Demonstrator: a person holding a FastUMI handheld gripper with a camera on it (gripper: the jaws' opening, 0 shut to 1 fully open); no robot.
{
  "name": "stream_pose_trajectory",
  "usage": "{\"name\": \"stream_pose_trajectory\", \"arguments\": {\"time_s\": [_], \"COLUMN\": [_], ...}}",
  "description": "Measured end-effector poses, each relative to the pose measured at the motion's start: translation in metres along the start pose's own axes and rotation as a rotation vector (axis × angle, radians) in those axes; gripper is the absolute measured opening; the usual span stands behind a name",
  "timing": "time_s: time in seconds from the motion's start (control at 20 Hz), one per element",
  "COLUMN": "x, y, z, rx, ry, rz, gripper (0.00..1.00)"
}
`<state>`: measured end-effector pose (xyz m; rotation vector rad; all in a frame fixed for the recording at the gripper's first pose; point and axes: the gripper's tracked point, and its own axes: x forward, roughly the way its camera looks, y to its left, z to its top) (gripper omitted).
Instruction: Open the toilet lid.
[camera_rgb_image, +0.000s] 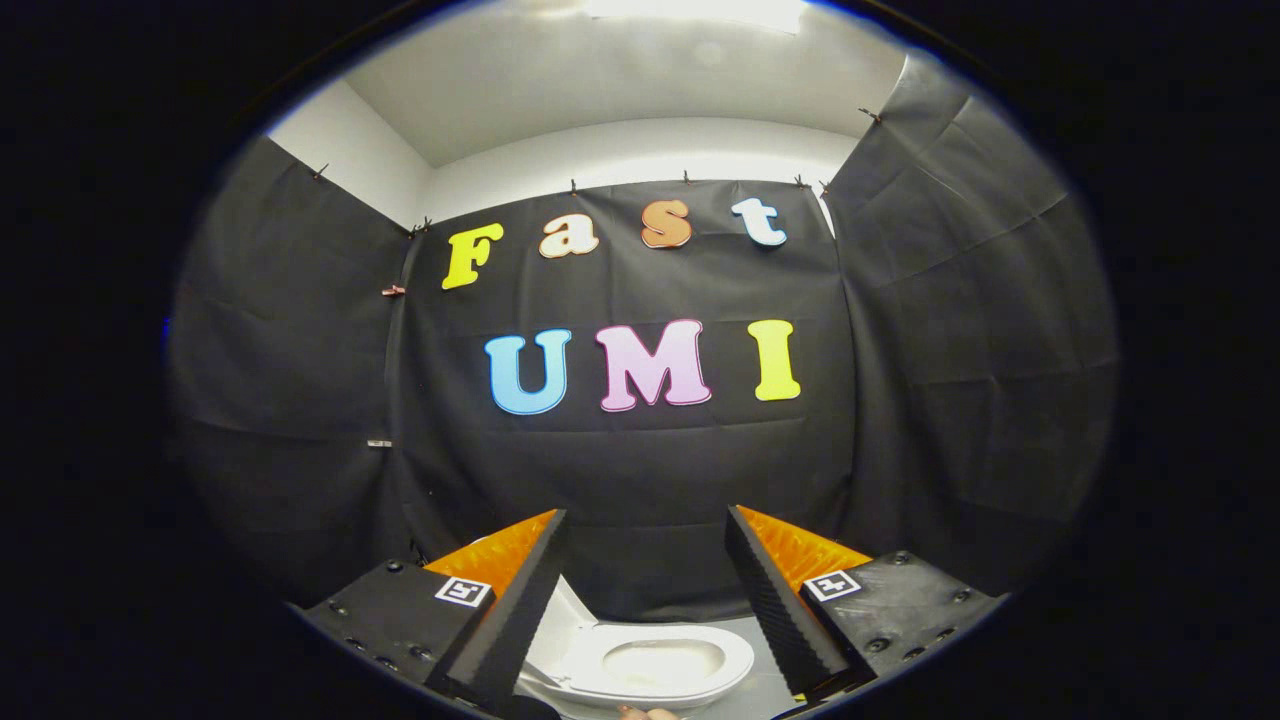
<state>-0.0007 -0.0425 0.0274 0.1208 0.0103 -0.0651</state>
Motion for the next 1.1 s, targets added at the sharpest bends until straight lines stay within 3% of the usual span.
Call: {"name": "stream_pose_trajectory", "arguments": {"time_s": [1.1], "x": [-0.0018], "y": [-0.0002], "z": [-0.0020], "rx": [-0.001], "ry": [0.003], "rz": [0.005], "gripper": [0.98]}}
